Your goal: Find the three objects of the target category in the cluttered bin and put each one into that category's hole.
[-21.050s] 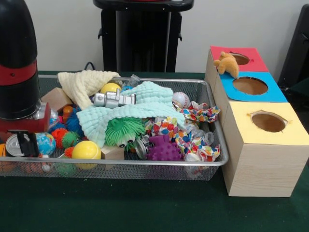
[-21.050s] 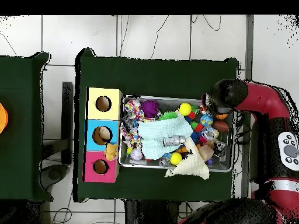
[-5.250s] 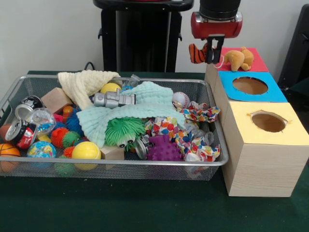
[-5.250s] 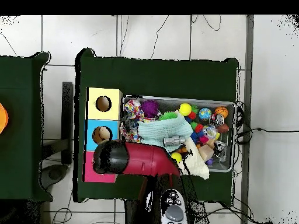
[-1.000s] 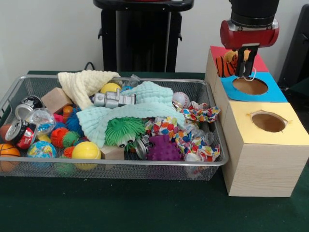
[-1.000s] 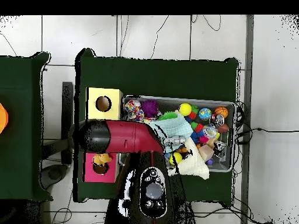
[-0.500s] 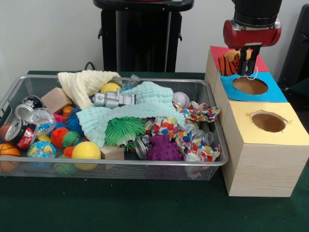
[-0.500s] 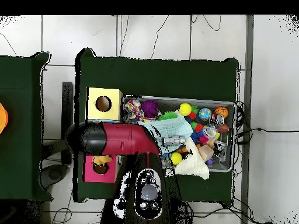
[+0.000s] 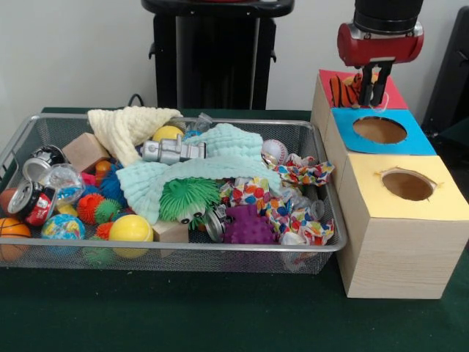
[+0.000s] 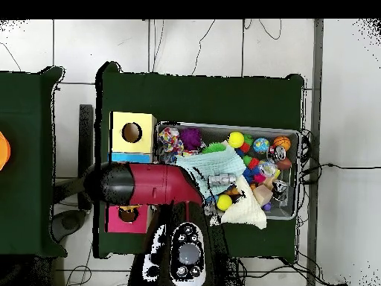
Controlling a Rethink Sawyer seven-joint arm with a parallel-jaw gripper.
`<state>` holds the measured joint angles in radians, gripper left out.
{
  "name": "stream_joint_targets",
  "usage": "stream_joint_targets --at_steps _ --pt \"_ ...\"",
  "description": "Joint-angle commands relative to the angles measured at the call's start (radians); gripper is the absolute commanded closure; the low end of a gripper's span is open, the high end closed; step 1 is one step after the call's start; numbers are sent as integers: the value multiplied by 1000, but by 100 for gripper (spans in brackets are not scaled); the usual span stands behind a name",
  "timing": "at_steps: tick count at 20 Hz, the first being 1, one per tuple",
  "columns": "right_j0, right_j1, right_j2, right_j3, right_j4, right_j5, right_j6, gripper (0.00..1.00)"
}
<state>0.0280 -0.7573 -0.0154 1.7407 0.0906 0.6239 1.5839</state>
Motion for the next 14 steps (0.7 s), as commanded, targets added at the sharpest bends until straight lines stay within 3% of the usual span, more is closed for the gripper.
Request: stream_joint_targets --at_steps 1,5,14 --pt "-28 -2 9 88 -32 -6 125 100" --pt "-30 -5 14 92 -40 9 107 100" --pt "21 30 6 57 -36 -1 169 100"
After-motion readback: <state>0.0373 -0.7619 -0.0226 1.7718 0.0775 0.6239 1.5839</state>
